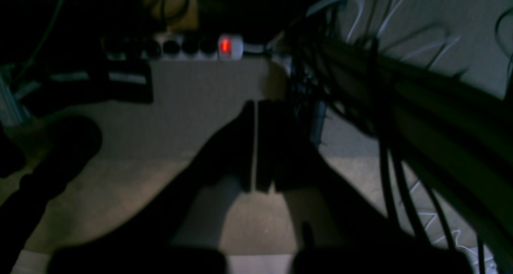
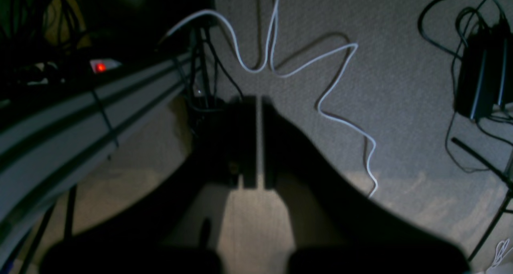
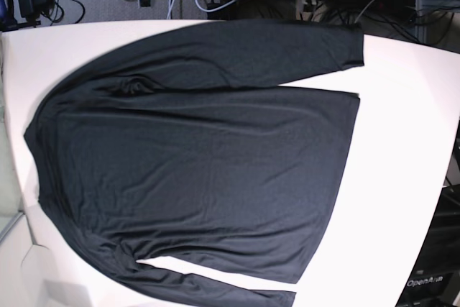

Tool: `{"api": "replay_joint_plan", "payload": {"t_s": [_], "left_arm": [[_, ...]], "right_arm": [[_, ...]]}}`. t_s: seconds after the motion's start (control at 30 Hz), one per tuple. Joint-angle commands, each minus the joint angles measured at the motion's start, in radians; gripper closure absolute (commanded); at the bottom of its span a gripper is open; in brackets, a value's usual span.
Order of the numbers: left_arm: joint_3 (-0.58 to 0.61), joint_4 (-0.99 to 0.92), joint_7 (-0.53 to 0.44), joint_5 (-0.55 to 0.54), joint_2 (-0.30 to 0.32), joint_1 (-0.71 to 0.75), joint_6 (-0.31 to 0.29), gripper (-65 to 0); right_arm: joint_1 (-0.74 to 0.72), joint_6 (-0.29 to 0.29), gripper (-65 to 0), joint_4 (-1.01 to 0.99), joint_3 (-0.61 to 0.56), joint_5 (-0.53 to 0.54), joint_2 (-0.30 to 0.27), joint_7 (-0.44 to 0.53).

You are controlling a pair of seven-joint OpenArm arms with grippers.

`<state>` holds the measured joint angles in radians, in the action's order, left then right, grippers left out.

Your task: Fold the T-shirt properly

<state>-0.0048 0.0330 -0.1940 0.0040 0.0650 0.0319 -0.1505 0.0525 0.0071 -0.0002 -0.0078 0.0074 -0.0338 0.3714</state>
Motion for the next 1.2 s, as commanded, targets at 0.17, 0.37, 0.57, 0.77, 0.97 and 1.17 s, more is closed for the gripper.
{"api": "replay_joint_plan", "payload": {"t_s": [0.17,0.37,0.57,0.77,0.97,1.17], "left_arm": [[-0.001,-0.005,0.003,-0.002,0.012,0.012,-0.001,-0.6],[-0.001,-0.005,0.003,0.003,0.012,0.012,-0.001,-0.6],[-0.002,-0.003,-0.006,-0.003,0.012,0.018,-0.004,-0.6],[-0.019,-0.011,-0.177,-0.008,0.008,0.049,-0.008,-0.6],[-0.071,-0.012,-0.282,-0.017,0.016,0.109,-0.013,-0.6],[-0.073,-0.012,-0.457,-0.019,0.04,0.178,-0.05,-0.6]], "right_arm": [[0.004,-0.012,0.0,0.001,0.004,0.001,-0.015,0.011],[0.004,-0.012,0.0,0.001,0.004,0.001,-0.016,0.011],[0.005,-0.012,0.0,0.001,0.006,0.001,-0.013,0.018],[0.062,-0.012,0.0,0.0,0.002,-0.002,-0.012,0.211],[0.114,-0.012,0.0,0.0,-0.001,-0.004,-0.015,0.318],[0.177,-0.012,0.0,0.0,-0.001,-0.004,-0.015,0.461]]}}
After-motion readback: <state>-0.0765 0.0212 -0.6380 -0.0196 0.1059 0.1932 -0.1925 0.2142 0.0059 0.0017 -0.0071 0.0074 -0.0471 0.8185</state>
